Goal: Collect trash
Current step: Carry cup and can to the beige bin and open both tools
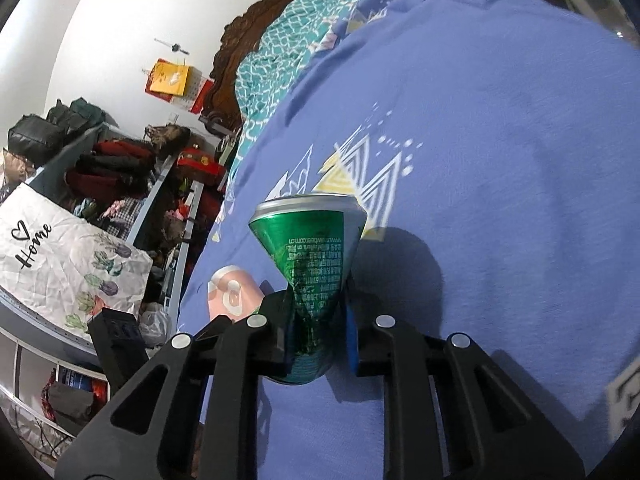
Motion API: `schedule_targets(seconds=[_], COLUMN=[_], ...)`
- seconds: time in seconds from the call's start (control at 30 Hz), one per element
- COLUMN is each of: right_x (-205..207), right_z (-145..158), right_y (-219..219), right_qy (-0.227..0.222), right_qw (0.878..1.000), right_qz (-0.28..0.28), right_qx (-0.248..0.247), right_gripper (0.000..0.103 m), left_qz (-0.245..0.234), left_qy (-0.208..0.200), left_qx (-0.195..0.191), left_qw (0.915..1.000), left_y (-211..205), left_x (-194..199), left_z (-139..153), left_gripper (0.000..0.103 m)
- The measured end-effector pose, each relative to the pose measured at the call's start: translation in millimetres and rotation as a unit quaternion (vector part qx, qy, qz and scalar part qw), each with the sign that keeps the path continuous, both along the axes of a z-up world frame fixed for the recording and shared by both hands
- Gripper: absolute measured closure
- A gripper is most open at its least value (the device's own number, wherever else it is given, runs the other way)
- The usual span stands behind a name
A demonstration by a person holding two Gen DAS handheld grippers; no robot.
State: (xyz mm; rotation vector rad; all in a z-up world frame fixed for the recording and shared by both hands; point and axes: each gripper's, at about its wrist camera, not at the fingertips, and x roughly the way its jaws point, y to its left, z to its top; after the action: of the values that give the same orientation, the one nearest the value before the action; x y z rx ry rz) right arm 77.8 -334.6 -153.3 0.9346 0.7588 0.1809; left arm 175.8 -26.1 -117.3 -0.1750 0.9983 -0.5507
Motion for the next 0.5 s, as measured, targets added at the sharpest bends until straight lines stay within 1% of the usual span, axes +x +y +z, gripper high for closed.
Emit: schedule_targets(seconds=[0.13,0.33,0.5], right_x=[-15,-44,-75], right_z=[1,2,2], right_y=[-20,-62,-107], right_qy=[-0.010,-0.024,-0.034], right_qw=[1.000,0.997,0.992], right_qz=[-0.024,-0.068,-0.119], right_qx=[0.003,0.012,0.012], right_gripper=[0.082,0.082,0.082], left_qz=[-0.021,-0.071,-0.134], left_qy=[-0.003,0.002,-0.004], left_qx=[0.011,0.016,0.026], left_qw=[0.9997,0.9973,0.9907], left_y=[-24,-80,-154], left_x=[0,4,3], left_z=[5,12,20], left_gripper=[0.072,0.073,0.074])
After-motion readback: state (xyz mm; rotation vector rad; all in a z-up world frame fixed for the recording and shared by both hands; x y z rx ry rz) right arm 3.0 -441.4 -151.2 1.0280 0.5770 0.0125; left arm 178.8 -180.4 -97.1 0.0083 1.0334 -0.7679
